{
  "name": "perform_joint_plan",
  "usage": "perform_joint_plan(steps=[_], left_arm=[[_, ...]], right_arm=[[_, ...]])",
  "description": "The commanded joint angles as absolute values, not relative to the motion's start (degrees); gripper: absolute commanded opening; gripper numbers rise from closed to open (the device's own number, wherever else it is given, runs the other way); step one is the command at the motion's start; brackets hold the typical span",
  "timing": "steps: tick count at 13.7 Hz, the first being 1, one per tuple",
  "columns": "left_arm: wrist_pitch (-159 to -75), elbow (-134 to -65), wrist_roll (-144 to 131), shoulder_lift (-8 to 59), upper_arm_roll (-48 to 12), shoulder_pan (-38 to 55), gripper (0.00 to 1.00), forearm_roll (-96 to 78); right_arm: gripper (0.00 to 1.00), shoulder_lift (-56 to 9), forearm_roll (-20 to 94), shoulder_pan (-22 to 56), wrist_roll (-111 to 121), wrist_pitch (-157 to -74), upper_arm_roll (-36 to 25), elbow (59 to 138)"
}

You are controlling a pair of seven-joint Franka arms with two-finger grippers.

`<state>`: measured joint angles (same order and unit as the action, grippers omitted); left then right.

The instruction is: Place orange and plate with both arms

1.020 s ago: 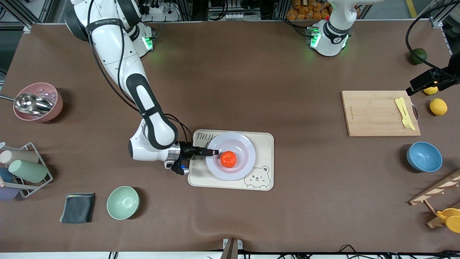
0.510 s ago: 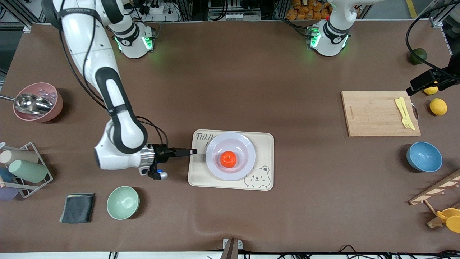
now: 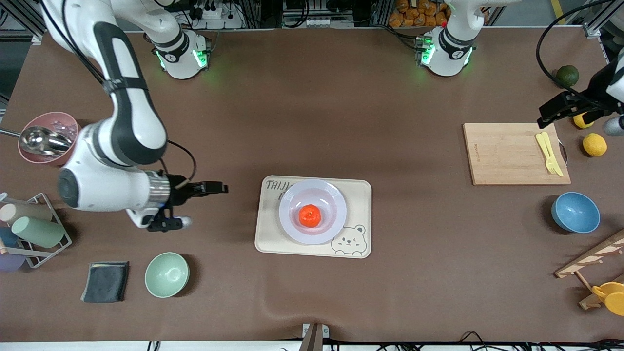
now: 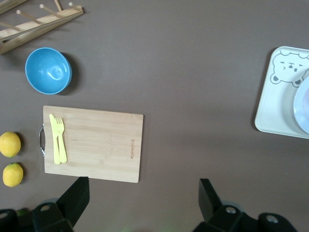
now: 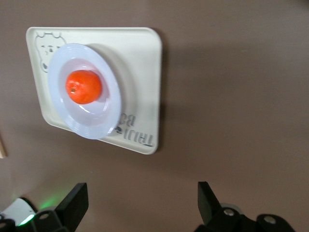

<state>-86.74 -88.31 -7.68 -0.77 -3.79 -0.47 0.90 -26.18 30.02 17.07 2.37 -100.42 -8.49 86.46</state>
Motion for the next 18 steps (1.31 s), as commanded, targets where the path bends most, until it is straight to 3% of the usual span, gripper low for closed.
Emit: perform_joint_plan(steps=[1, 5, 7, 8, 13, 18], left_arm=[[-86.8, -88.7, -6.1, -1.9, -4.5, -0.6, 1.00, 2.0], [-86.7, -88.8, -6.0, -2.0, -4.7, -0.5, 1.00, 2.0], [-86.7, -88.9, -5.5, -2.0, -4.7, -0.7, 1.00, 1.8], [-86.7, -88.9, -5.6, -2.1, -4.7, -0.7, 1.00, 1.8], [-86.7, -89.1, -5.6, -2.5, -4.6, -1.0, 1.00, 1.4], [-86.7, -89.1, -5.5, -2.4, -4.6, -1.0, 1.00, 1.3]], right_arm=[[1.00, -21.0, 21.1, 15.6, 2.4, -99.1, -7.8, 88.2], [1.00, -16.8, 13.0, 11.0, 4.9, -94.5, -7.7, 88.1], [1.00, -14.8, 11.6, 1.1, 9.0, -92.9, -0.6, 87.5], [1.00, -12.7, 7.4, -0.3, 8.6, -92.8, 1.0, 87.5], [1.00, -2.0, -0.1, 0.8, 1.5, -87.3, -0.1, 87.9], [1.00, 2.7, -0.9, 1.4, -7.5, -82.8, -1.7, 87.8]])
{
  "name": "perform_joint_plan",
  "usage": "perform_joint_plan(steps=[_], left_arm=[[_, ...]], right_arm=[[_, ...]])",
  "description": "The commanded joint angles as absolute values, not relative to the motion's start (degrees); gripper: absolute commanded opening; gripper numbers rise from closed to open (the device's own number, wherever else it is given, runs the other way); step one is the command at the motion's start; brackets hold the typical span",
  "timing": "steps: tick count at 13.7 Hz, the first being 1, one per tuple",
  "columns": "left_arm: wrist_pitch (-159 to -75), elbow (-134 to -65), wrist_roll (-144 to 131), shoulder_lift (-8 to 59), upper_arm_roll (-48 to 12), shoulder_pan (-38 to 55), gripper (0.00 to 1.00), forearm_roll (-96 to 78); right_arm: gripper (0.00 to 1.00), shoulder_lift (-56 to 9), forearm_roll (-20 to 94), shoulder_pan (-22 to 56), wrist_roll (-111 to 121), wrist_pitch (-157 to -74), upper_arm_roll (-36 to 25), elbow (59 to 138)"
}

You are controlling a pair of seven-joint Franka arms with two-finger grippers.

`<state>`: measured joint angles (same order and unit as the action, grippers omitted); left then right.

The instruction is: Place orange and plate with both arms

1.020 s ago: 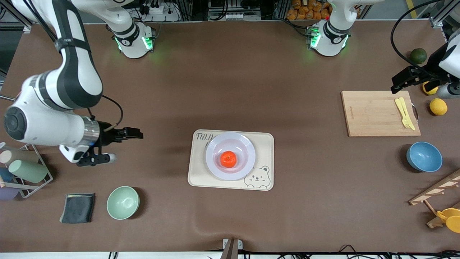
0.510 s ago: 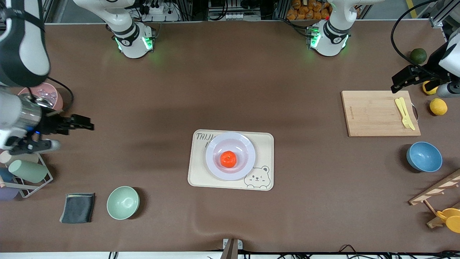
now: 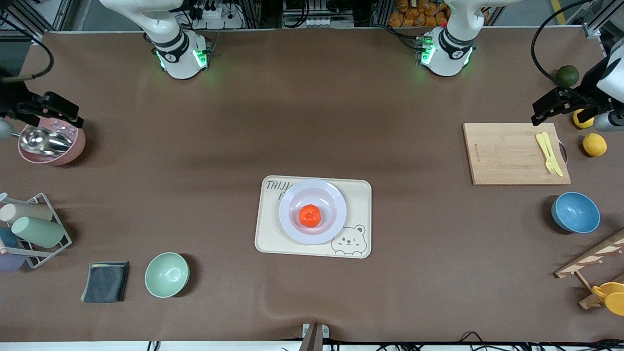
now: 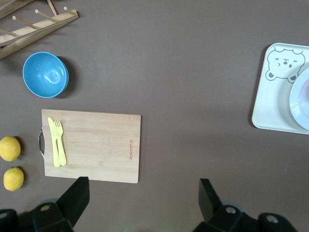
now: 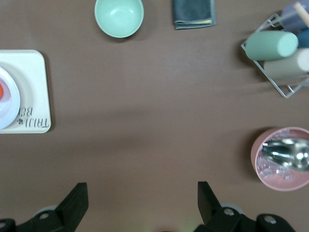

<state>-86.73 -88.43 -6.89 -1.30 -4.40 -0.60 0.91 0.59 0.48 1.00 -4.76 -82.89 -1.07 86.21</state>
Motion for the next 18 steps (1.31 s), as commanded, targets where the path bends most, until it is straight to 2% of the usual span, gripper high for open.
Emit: perform_joint_plan(steps=[1, 6, 18], left_arm=[[-86.7, -89.0, -5.5, -2.4, -4.6, -1.0, 1.00, 1.3], [-86.7, -86.3, -6.4, -1.1, -4.1, -1.1, 1.00, 1.1], [-85.8, -86.2, -7.8, -0.9, -3.3, -0.9, 1.00, -0.4]], right_arm=[[1.00, 2.7, -0.9, 1.1, -7.5, -82.4, -1.8, 87.8], [1.00, 2.9, -0.6, 1.3, -5.2, -82.4, -3.2, 87.5], [1.00, 2.5, -1.6, 3.1, -0.9, -83.8, -3.1, 87.8]])
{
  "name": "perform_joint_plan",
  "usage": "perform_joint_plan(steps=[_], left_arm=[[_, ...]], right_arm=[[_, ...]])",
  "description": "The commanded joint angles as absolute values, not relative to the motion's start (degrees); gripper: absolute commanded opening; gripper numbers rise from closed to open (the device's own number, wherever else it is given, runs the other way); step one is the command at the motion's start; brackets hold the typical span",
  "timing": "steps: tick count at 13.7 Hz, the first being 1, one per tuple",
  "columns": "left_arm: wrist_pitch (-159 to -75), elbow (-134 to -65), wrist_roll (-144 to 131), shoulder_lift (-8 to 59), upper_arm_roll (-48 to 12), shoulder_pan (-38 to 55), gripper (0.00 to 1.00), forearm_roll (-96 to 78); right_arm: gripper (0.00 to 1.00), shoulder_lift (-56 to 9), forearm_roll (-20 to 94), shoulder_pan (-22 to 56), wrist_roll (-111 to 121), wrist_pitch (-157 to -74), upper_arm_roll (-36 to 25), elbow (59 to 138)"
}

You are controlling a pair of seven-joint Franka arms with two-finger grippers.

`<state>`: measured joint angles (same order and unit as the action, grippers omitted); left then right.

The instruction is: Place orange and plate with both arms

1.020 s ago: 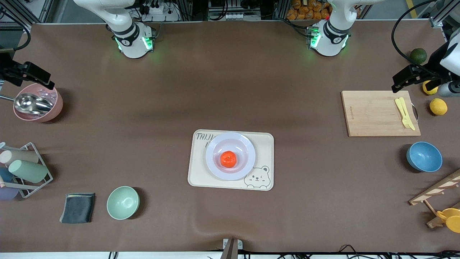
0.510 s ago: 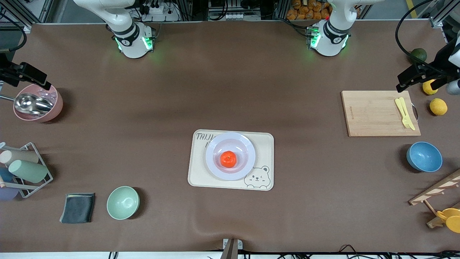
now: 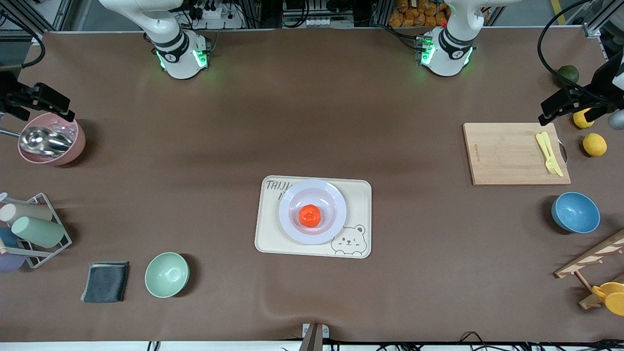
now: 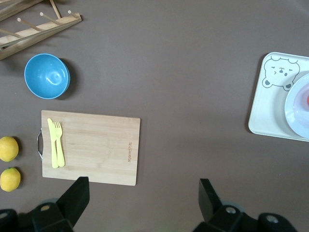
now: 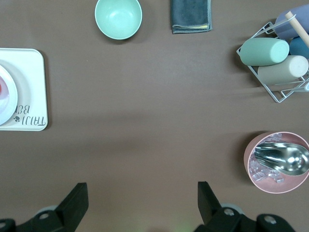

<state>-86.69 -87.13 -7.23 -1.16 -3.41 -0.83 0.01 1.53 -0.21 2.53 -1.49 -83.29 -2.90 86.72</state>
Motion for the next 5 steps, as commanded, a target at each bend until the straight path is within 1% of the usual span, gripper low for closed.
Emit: perform_joint_plan(steps=[1, 5], left_arm=[[-85.3, -86.2, -7.7, -0.9, -3.3, -0.9, 1.00, -0.4], [-84.5, -86.3, -7.8, -0.9, -3.4, -0.7, 1.00, -0.4]], right_arm=[[1.00, 2.5, -1.6, 3.2, -0.9, -83.8, -3.1, 87.8], [1.00, 2.4, -1.6, 3.2, -0.9, -83.8, -3.1, 87.6]])
